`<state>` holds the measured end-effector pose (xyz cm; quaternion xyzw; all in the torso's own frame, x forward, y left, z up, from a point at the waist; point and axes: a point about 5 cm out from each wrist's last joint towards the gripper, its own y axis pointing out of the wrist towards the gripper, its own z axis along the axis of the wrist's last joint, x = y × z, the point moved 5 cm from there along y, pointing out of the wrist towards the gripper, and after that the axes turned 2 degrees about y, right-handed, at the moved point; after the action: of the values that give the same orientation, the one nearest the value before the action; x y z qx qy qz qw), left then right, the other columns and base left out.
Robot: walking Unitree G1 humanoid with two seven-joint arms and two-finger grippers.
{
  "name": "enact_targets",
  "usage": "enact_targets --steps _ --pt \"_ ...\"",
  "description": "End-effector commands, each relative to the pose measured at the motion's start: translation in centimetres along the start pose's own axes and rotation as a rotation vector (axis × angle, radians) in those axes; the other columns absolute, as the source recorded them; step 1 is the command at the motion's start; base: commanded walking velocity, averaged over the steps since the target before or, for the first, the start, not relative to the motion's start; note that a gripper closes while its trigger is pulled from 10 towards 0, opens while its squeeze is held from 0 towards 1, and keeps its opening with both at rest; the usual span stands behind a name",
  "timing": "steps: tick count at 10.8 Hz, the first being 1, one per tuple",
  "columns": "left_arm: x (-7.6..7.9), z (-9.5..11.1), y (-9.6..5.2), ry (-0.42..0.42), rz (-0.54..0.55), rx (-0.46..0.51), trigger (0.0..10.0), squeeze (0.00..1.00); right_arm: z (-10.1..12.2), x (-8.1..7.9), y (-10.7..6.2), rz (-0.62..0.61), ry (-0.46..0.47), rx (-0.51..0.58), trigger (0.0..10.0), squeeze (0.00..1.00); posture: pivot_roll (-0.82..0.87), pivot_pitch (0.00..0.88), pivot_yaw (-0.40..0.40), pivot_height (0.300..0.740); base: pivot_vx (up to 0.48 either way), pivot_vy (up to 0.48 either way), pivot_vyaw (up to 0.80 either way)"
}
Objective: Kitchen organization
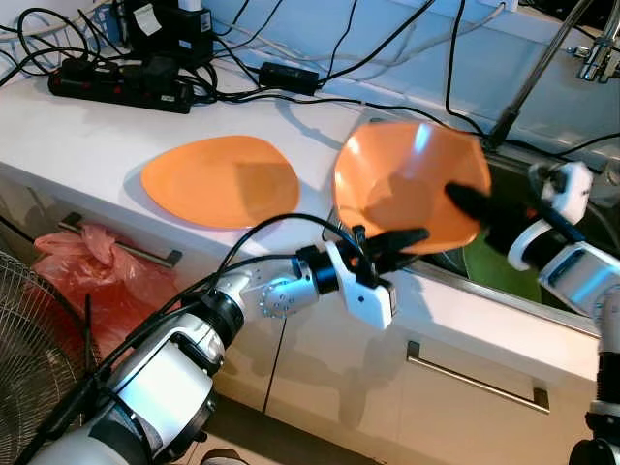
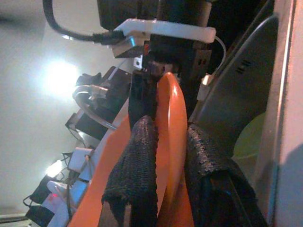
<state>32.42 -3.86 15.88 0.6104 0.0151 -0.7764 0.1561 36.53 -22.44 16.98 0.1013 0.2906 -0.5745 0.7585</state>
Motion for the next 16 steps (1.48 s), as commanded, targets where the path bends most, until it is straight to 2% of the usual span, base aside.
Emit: enact_targets --steps 1,3,4,6,8,11,13,14,16 --pt "-2.7 3.1 2.4 0.019 0.124 0.164 0.0 0.00 -0.7 1.6 0.0 -0.102 -0.032 -0.048 10.0 0.00 0.18 0.000 -0.168 0.740 0.000 0.000 0.00" --pt "-2.6 3.1 2.3 0.017 0.126 0.160 0.0 0.00 1.0 2.3 -0.2 -0.172 -0.073 -0.002 10.0 0.00 0.18 0.000 -0.170 0.740 0.000 0.000 0.00" --pt "-2.6 3.1 2.4 0.017 0.127 0.161 0.0 0.00 1.7 3.5 -0.5 -0.242 -0.099 0.021 10.0 0.00 0.18 0.000 -0.169 0.740 0.000 0.000 0.00" --pt "-2.6 3.1 2.4 0.017 0.129 0.161 0.0 0.00 2.3 3.3 -0.2 -0.223 -0.056 0.039 10.0 0.00 0.18 0.000 -0.168 0.740 0.000 0.000 0.00" --pt "-2.7 3.1 2.5 0.015 0.134 0.160 0.0 0.00 1.5 1.2 1.6 -0.140 0.065 0.026 10.0 0.00 0.18 0.000 -0.168 0.740 0.000 0.000 0.00" --pt "-2.7 3.1 2.4 0.015 0.137 0.156 0.0 0.00 -0.3 -0.7 2.9 -0.057 0.156 -0.043 10.0 0.00 0.18 0.000 -0.168 0.740 0.000 0.000 0.00" --pt "-2.6 3.0 2.4 0.015 0.137 0.152 0.0 0.00 -1.0 -1.8 2.2 -0.022 0.129 -0.089 10.0 0.00 0.18 0.000 -0.177 0.740 0.000 0.000 0.00" --pt "-2.6 3.0 2.4 0.014 0.137 0.150 0.0 0.00 -1.5 -1.2 1.7 -0.065 0.077 -0.162 10.0 0.00 0.18 0.000 -0.177 0.740 0.000 0.000 0.00" --pt "-2.5 3.0 2.4 0.012 0.138 0.151 0.0 0.00 -1.3 -0.9 0.6 -0.044 0.081 -0.164 10.0 0.00 0.17 0.000 -0.173 0.740 0.000 0.000 0.00"
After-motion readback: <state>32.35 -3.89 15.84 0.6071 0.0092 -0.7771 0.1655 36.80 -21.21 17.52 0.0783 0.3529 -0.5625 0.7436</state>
